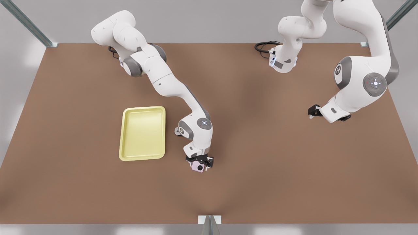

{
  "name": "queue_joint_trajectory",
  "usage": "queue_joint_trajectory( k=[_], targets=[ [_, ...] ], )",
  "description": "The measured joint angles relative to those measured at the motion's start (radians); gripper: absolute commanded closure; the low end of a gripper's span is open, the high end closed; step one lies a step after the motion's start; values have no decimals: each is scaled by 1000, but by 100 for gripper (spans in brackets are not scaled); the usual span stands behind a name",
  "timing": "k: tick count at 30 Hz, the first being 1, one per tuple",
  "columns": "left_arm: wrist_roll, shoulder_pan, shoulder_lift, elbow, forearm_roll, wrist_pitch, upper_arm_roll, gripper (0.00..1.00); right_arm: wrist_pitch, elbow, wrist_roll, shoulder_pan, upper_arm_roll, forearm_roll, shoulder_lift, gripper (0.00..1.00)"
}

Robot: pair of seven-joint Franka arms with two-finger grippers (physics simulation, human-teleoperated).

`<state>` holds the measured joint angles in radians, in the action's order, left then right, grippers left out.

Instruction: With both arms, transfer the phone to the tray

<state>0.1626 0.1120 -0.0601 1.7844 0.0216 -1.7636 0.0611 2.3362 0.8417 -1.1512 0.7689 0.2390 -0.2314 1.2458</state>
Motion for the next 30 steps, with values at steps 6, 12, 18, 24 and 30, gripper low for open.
queue_joint_trajectory(
  k=[6,12,18,24,30],
  targets=[
    [0,-1,0,-1,1,1,0,0,-2,26,-71,0,-3,-12,6,0],
    [0,0,5,-1,3,5,0,0,26,27,-119,0,-7,-15,8,0],
    [1,0,1,-1,4,3,0,0,50,47,-154,0,-8,-18,7,4],
    [1,0,2,-1,5,3,0,0,67,52,-179,-2,-7,-18,7,11],
    [1,0,0,-1,5,1,0,0,76,53,-196,-2,-7,-26,7,21]
  ],
)
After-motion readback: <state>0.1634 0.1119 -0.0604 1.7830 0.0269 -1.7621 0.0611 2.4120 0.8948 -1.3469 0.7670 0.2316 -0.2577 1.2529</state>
